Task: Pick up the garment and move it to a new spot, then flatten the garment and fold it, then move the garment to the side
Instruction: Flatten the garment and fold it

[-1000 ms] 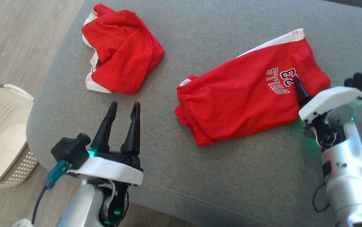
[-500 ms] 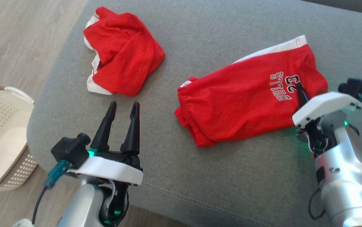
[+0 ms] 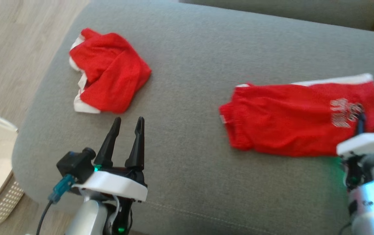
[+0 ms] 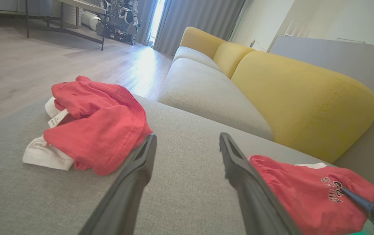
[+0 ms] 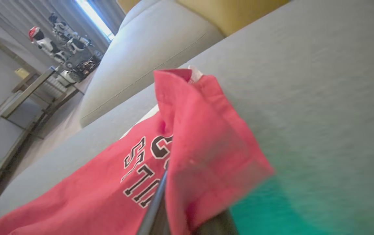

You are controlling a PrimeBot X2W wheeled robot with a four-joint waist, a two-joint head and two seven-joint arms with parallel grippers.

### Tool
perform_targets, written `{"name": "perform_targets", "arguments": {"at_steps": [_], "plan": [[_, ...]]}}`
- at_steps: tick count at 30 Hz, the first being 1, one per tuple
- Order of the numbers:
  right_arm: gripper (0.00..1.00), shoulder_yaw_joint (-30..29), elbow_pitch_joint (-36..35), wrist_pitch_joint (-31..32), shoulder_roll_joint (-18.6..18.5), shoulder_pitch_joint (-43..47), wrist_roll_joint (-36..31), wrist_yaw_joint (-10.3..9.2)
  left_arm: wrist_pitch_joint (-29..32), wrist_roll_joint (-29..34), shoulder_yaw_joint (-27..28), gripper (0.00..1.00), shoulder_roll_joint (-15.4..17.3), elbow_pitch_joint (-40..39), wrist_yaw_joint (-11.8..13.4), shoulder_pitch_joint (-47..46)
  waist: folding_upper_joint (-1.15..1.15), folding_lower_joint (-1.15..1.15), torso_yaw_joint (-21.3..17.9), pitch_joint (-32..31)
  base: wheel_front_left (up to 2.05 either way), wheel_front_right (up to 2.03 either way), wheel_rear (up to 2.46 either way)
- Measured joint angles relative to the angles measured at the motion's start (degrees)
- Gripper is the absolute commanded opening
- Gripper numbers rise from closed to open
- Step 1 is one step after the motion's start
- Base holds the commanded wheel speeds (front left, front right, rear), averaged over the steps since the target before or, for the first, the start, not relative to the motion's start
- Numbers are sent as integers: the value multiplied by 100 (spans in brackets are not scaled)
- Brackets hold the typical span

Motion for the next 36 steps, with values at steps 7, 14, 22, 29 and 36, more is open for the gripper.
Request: {"name": "perform_targets", "arguments": {"at_steps": [7, 14, 22, 29, 36], "plan": [[0, -933, 221, -304, 81, 154, -858, 0, 1, 29, 25, 100, 1, 21, -7, 92, 0, 0, -297, -151, 0, 0, 0], [0, -808, -74, -374, 280, 135, -1287, 0, 1, 60, 19, 100, 1, 42, -8, 87, 0, 0, -409, -166, 0, 0, 0], [0, 947, -779, -482, 322, 191, -705, 0, 1, 60, 14, 100, 1, 73, -11, 87, 0, 0, -318, -313, 0, 0, 0], [0, 2323, -1444, -539, 339, 629, -223, 0, 0, 60, 21, 100, 1, 75, -8, 92, 0, 0, -172, -397, 0, 0, 0], [0, 2770, -1395, -503, 341, 754, -333, 0, 1, 60, 20, 100, 2, 73, -7, 104, 0, 0, -50, -400, 0, 0, 0]]}}
